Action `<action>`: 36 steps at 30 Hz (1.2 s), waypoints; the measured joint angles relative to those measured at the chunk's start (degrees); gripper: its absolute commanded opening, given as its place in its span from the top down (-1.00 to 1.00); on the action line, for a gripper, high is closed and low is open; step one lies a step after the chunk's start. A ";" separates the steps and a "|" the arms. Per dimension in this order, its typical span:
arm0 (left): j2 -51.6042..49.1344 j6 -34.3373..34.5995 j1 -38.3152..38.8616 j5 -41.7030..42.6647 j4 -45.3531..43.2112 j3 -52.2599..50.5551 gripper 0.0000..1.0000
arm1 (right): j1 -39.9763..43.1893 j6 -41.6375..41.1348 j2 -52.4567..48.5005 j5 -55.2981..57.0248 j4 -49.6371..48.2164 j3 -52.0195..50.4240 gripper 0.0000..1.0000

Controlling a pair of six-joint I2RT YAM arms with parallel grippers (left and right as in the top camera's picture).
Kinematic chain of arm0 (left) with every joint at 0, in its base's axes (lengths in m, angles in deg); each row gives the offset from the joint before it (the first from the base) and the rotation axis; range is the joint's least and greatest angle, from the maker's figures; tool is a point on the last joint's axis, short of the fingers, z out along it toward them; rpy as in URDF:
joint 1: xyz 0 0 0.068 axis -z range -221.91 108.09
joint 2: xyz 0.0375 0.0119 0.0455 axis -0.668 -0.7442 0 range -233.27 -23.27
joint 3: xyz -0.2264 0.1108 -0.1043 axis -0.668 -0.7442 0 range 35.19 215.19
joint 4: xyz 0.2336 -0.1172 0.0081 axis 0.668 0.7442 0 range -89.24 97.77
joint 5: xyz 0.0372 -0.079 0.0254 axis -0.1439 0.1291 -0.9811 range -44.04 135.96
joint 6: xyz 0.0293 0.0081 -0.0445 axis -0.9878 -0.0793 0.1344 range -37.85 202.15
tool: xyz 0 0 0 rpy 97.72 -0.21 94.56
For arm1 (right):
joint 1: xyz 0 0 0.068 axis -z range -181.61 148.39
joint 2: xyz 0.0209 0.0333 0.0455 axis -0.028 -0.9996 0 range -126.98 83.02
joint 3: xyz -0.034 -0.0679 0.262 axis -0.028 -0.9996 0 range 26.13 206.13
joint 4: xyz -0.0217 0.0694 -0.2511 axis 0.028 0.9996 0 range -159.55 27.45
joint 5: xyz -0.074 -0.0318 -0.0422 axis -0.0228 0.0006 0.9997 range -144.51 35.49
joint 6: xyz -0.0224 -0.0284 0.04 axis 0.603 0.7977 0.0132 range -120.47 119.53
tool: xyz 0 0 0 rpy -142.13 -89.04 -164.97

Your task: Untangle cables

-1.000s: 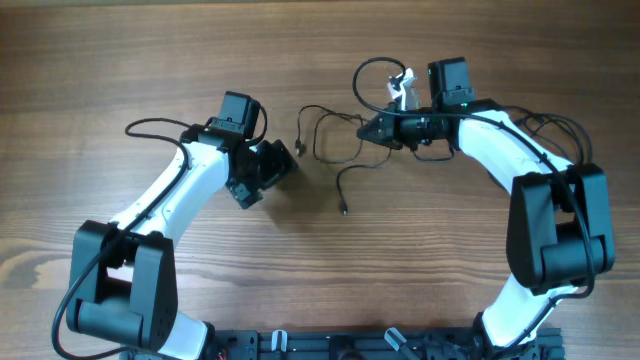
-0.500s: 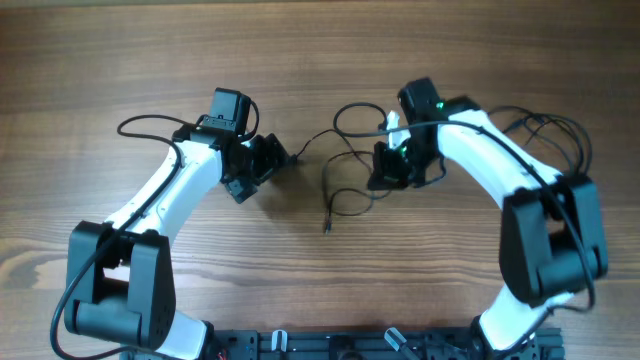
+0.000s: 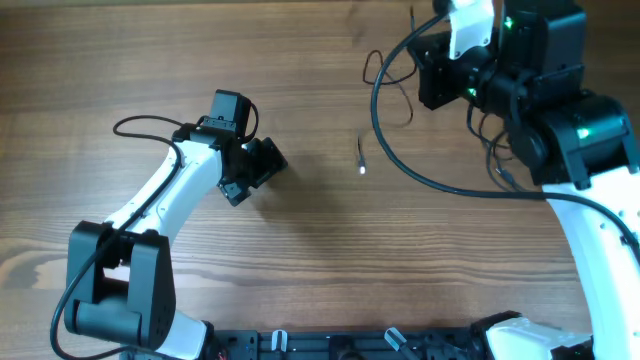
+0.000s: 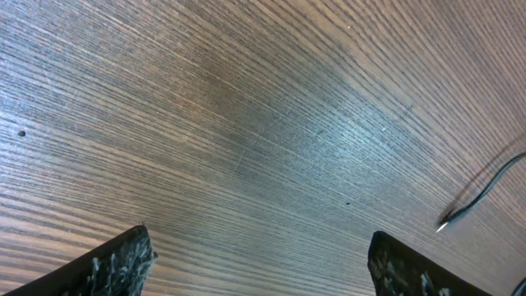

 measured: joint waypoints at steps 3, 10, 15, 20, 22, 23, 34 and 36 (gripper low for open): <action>0.00 0.00 0.00 -0.02 0.63 0.00 -0.72 | 0.09 0.85 -0.09 12.15 -4.04 -0.04 0.92; 0.00 0.00 0.00 -0.20 1.55 0.00 -0.71 | 6.95 6.99 -0.13 37.24 -25.05 -0.26 0.91; 0.00 -0.02 0.00 -0.20 1.99 0.00 -0.69 | 14.95 6.88 -0.17 42.77 -25.03 -0.26 0.91; 0.00 -0.02 0.00 -0.22 1.97 0.00 -0.68 | 26.34 -0.63 -4.50 39.85 -7.02 -0.04 0.89; 0.00 -0.02 0.00 -0.22 1.95 0.00 -0.69 | 29.27 -5.07 -7.89 38.71 -3.39 -0.04 0.90; 0.00 -0.02 0.00 -0.22 1.99 0.00 -0.69 | 30.60 -7.37 -9.27 38.10 -2.51 -0.07 0.89; 0.00 -0.02 0.00 -0.22 2.67 0.00 -0.69 | 38.05 -15.98 -13.38 23.37 2.54 -0.09 -1.00; 0.00 -0.02 0.00 -0.20 2.82 0.00 -0.69 | 38.05 -16.02 -15.10 20.55 5.64 -0.09 -0.99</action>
